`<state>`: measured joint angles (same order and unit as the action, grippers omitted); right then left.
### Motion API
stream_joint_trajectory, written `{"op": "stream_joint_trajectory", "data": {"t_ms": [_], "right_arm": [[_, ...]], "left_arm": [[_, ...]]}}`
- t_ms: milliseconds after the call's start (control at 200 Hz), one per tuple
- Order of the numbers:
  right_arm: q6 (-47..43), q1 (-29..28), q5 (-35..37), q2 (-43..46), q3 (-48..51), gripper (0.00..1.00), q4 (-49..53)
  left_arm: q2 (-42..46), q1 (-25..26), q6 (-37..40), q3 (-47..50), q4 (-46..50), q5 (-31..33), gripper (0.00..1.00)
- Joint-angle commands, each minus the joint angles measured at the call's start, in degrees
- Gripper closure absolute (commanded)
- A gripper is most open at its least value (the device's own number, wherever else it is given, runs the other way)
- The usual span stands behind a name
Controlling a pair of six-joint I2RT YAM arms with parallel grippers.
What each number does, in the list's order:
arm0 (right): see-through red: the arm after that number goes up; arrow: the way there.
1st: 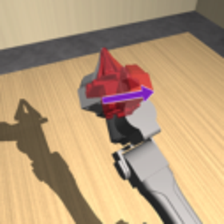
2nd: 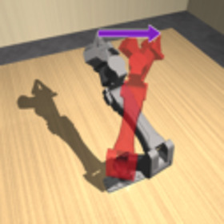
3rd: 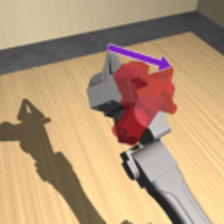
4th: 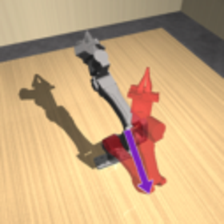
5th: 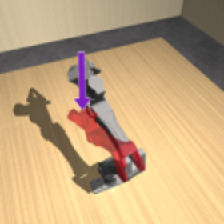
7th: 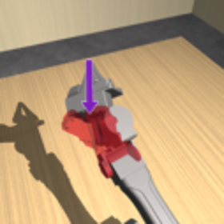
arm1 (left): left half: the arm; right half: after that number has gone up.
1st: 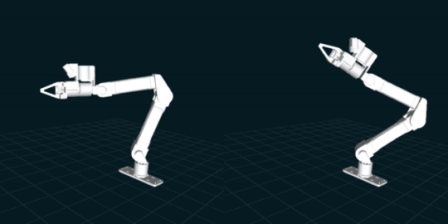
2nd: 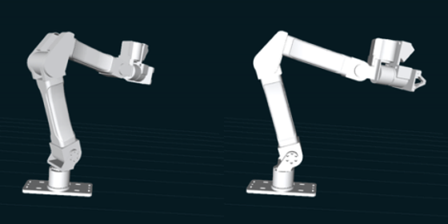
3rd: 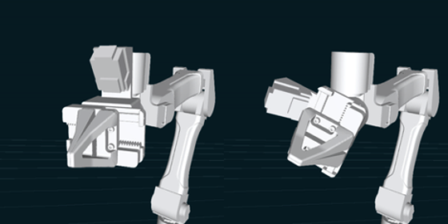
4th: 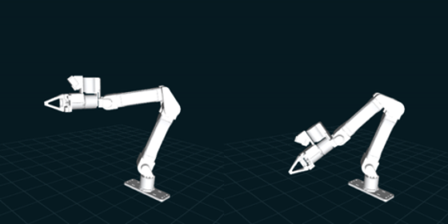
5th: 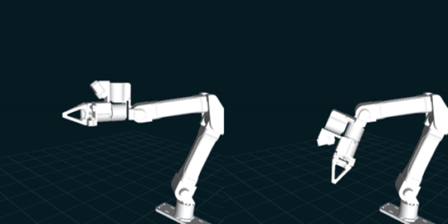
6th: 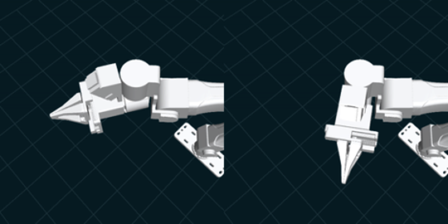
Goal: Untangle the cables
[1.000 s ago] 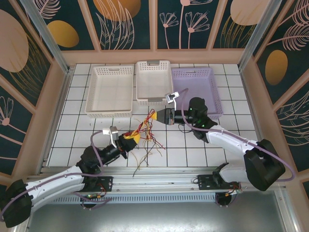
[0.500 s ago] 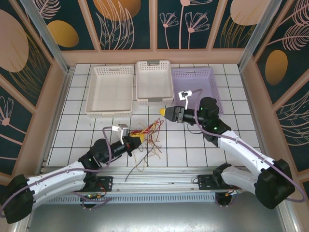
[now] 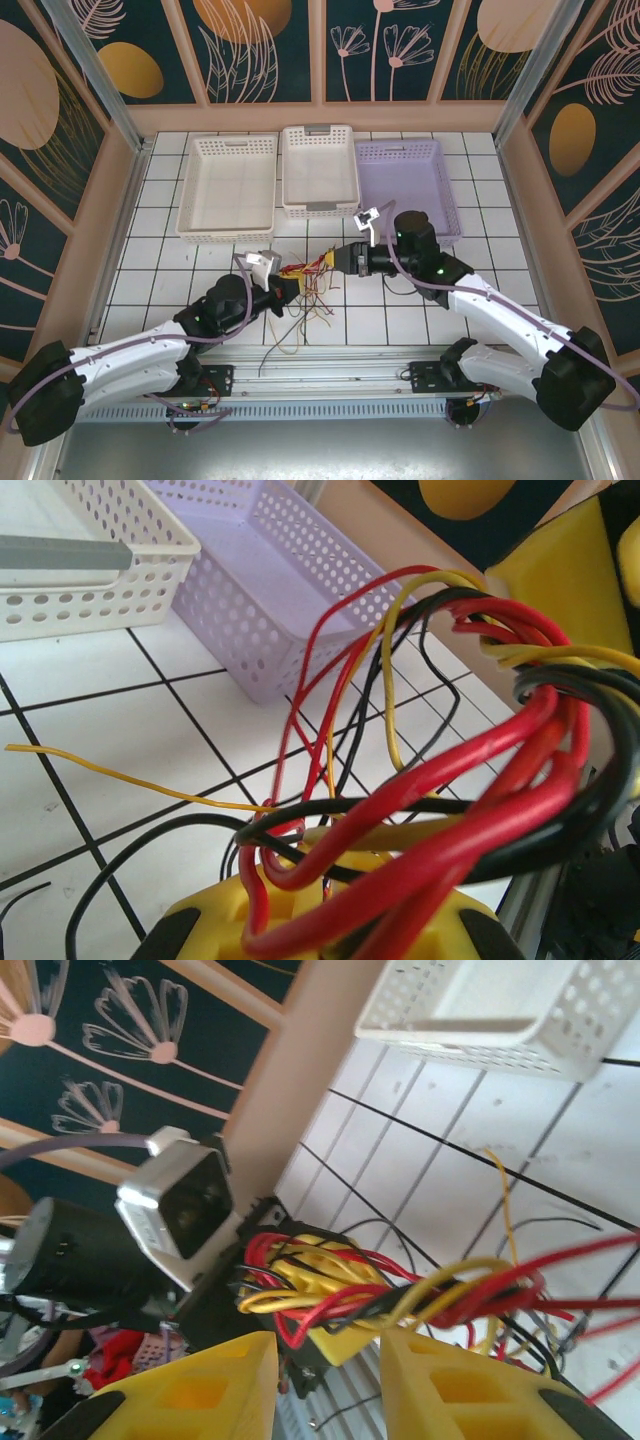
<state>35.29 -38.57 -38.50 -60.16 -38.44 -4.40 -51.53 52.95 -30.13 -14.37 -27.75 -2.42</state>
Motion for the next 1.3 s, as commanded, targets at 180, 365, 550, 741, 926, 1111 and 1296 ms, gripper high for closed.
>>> {"op": "stream_joint_trajectory", "data": {"t_ms": [180,365,550,741,926,1111,1296], "right_arm": [[-2.0,-0.3,8.8,-0.4,-1.4,0.64,3.0],[-0.8,1.6,11.5,-0.7,-1.3,0.63,2.8],[2.8,2.6,8.6,-2.2,0.0,0.64,-2.9],[6.9,2.7,4.5,-2.4,2.4,0.62,-11.0],[11.1,3.1,1.6,-3.2,5.0,0.58,-18.2],[15.3,4.1,-1.3,-4.6,6.2,0.57,-22.6],[17.6,3.9,-3.0,-6.0,5.9,0.55,-24.9]], "left_arm": [[0.7,0.1,0.6,-1.4,-0.9,-0.3,1.0],[2.1,0.2,0.7,-0.7,-0.6,-0.9,1.0],[2.6,0.2,0.6,0.0,-1.0,-1.6,1.0],[2.0,0.1,0.6,0.0,-1.8,-2.8,1.0],[2.2,0.2,0.4,0.5,-2.8,-3.6,1.0],[2.8,0.2,0.7,0.8,-2.8,-3.8,1.0],[2.5,0.2,0.8,0.8,-2.8,-4.1,1.0]]}}
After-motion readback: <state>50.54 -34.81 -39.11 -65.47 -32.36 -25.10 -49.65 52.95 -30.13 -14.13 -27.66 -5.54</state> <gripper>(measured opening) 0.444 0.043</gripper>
